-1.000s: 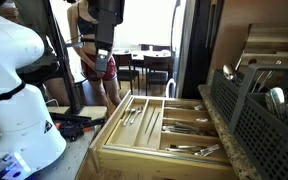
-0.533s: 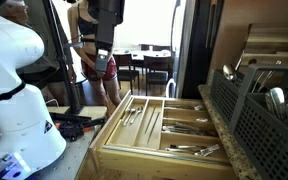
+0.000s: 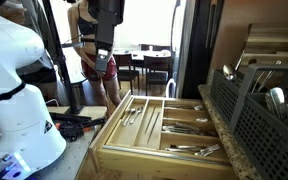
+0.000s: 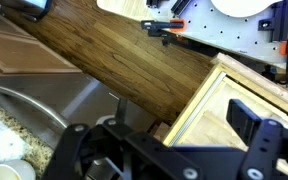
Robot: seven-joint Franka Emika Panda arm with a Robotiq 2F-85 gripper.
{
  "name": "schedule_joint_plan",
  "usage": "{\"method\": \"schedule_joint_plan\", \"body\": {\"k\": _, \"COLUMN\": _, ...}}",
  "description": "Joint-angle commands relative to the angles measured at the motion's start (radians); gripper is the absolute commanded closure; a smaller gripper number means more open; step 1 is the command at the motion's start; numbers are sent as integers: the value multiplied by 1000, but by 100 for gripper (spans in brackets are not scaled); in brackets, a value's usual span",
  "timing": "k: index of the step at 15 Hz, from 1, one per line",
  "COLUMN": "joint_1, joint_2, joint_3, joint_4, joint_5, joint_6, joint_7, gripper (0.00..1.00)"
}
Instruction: Remove a spoon from the rack and put it in the second compartment from the left in the drawer
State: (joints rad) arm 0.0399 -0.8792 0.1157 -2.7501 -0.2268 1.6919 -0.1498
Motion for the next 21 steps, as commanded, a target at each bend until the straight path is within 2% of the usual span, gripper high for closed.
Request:
{"method": "schedule_joint_plan", "body": {"k": 1, "joint_1": 29, "joint_2": 3, "joint_3": -24, "joint_4": 2, "joint_5": -16, "joint_6": -6, "joint_7": 18, "gripper": 0}}
{"method": "schedule_joint_plan", "body": {"k": 16, "joint_1": 41, "joint_2": 46, "joint_3": -15, "joint_4": 13, "joint_5": -39, "joint_6": 15, "joint_7": 21, "gripper": 0}}
{"method": "schedule_joint_plan", "body": {"k": 21, "joint_1": 47, "joint_2": 80, "joint_3": -9, "joint_4": 54, "joint_5": -67, "joint_6": 21, "joint_7": 21, "gripper": 0}}
